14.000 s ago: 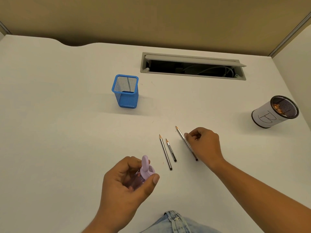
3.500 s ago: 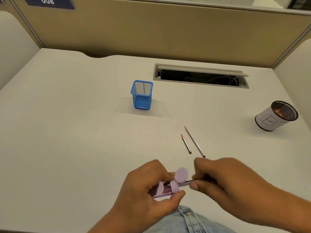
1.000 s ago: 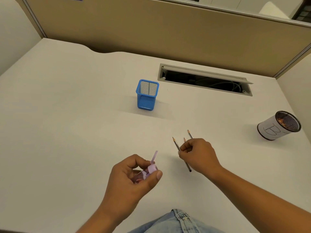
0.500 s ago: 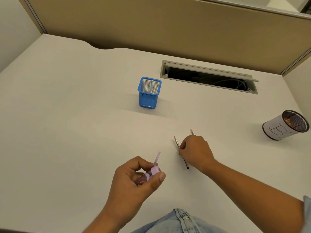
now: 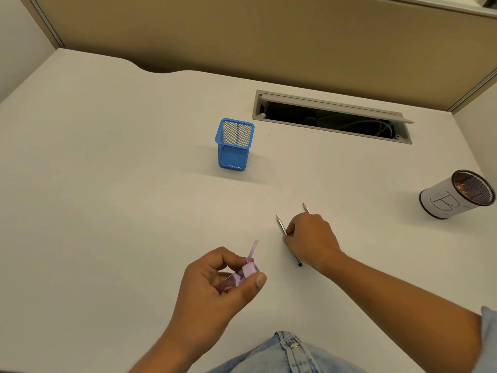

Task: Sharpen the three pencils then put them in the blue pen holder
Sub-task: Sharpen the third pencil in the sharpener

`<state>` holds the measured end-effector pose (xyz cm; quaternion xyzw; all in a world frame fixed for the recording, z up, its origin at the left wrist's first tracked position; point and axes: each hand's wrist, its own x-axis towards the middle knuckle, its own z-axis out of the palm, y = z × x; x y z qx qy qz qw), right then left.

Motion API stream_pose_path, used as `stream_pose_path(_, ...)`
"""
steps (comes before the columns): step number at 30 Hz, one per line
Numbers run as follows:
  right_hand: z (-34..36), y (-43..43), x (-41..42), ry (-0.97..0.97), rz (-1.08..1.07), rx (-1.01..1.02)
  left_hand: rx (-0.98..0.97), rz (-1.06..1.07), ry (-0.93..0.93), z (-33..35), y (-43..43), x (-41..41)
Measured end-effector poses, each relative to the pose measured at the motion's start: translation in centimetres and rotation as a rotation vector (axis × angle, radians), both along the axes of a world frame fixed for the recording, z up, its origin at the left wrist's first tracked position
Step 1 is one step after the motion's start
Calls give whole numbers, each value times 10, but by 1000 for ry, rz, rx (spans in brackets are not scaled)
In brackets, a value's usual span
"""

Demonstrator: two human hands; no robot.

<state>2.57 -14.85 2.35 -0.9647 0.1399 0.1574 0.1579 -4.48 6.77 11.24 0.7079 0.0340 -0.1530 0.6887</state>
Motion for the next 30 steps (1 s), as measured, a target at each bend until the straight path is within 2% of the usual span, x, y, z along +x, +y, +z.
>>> stream_pose_path(8, -1, -3, -2, -15, -12, 16, -3, 1, 1, -1, -2, -1)
stream_pose_path(16, 16, -6, -7, -135, -40, 43, -1, -6, 1, 1, -3, 0)
stream_pose_path(18, 29, -3, -9, -173, -54, 174, -6, -12, 2, 2, -3, 1)
stream_pose_path(24, 99, 20, -40, -241, 47, 784, -17, -58, 13, 8, -2, 2)
stream_pose_path(27, 124, 26, -58, -274, 150, 886, -8, -77, 7, 9, -4, 3)
stream_pose_path(30, 131, 25, -70, -334, 180, 867, -9, -115, -8, 11, -6, 3)
